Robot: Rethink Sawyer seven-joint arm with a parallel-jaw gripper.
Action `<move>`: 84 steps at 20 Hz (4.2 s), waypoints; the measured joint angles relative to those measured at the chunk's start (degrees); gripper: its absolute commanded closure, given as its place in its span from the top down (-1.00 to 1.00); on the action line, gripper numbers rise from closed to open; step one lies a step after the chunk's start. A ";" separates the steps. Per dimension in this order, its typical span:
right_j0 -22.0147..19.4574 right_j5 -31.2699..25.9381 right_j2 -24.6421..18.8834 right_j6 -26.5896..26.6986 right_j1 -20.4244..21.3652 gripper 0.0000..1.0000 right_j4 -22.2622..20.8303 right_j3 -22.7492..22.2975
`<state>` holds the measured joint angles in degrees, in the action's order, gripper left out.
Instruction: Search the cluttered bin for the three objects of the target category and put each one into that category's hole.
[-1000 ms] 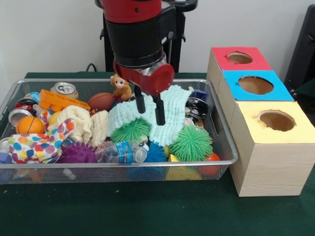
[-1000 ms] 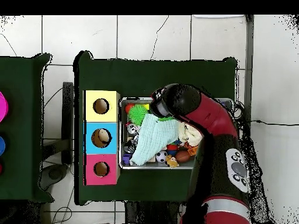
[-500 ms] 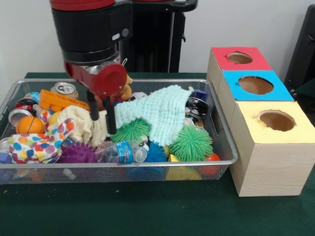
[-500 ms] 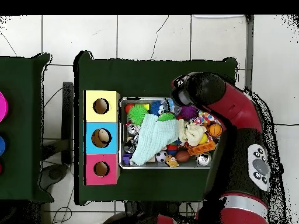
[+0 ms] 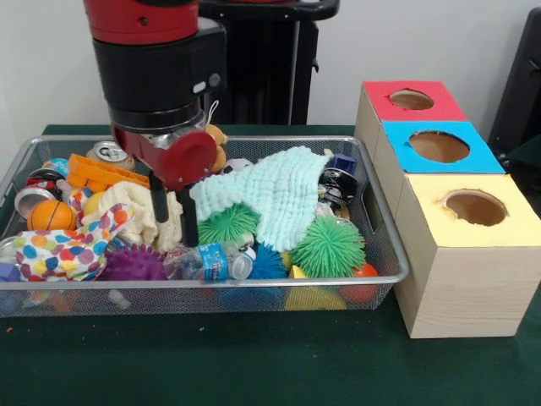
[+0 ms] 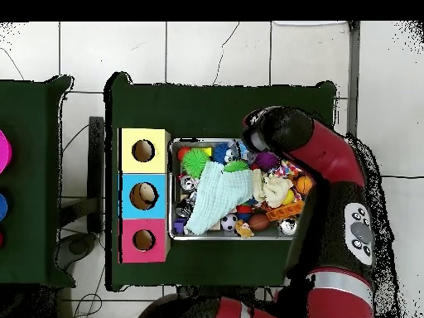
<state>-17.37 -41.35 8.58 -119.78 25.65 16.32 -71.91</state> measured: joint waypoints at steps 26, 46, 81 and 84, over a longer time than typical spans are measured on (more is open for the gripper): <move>2.36 6.60 -0.12 0.00 -0.47 1.00 0.15 -6.22; 0.48 10.69 -1.51 0.00 -4.66 1.00 0.38 -6.20; 0.27 19.31 -2.98 0.00 -3.51 1.00 0.34 -10.33; 0.22 19.30 -3.02 0.00 -2.86 1.00 0.31 -10.86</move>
<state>-17.15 -22.05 5.56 -119.78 22.80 16.62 -82.77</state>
